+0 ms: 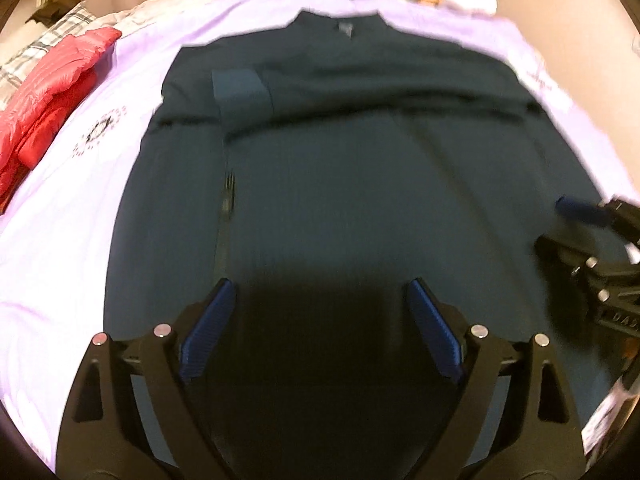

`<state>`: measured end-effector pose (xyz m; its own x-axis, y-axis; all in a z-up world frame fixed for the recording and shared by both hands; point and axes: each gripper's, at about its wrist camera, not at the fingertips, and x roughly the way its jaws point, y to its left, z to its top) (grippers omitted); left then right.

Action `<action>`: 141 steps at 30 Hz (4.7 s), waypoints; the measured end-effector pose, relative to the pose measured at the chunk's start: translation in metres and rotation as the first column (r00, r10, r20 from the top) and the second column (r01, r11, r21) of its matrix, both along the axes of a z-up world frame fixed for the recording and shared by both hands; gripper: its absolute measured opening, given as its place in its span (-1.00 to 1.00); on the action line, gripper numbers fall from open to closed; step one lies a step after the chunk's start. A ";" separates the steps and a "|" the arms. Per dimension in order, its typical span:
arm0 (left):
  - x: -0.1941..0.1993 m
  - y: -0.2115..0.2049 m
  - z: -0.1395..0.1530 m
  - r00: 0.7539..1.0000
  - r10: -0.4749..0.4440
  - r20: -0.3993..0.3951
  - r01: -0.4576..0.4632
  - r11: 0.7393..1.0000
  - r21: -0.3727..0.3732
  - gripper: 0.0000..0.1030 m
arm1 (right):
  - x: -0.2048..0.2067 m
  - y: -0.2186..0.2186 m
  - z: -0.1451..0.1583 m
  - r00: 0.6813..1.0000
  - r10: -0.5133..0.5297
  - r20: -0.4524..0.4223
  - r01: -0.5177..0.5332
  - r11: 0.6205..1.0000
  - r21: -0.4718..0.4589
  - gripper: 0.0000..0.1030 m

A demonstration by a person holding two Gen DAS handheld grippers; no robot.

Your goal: Fold large clothes

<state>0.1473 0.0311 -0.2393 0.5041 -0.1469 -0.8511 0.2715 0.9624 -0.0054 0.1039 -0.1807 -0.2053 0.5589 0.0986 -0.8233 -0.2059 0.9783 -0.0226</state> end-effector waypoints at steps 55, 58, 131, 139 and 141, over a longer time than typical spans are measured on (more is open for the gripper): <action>-0.042 0.148 -0.021 0.962 -0.022 -0.274 -0.198 0.637 -0.745 0.92 | -0.086 -0.178 -0.017 0.926 -0.226 -0.304 0.373 0.682 0.629 0.45; -0.052 0.151 -0.020 0.963 -0.044 -0.268 -0.181 0.631 -0.754 0.92 | -0.094 -0.179 -0.016 0.928 -0.202 -0.314 0.363 0.678 0.639 0.45; -0.112 0.096 0.100 0.992 -0.011 0.126 0.083 0.810 -0.581 -0.83 | -0.130 -0.125 0.092 0.990 -0.110 0.083 0.011 0.665 0.746 -0.76; -0.138 0.097 0.125 0.982 -0.037 0.183 0.138 0.805 -0.576 -0.83 | -0.148 -0.121 0.118 0.984 -0.046 0.171 -0.097 0.666 0.739 -0.76; -0.147 0.100 0.132 0.979 -0.039 0.202 0.151 0.802 -0.578 -0.83 | -0.151 -0.120 0.126 0.981 -0.035 0.189 -0.119 0.661 0.741 -0.76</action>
<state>0.0006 0.1309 -0.1072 0.5893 -0.6451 -0.4864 0.4121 0.7578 -0.5058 -0.0473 -0.3003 -0.0793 0.6608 0.6628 -0.3523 -0.3149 0.6708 0.6714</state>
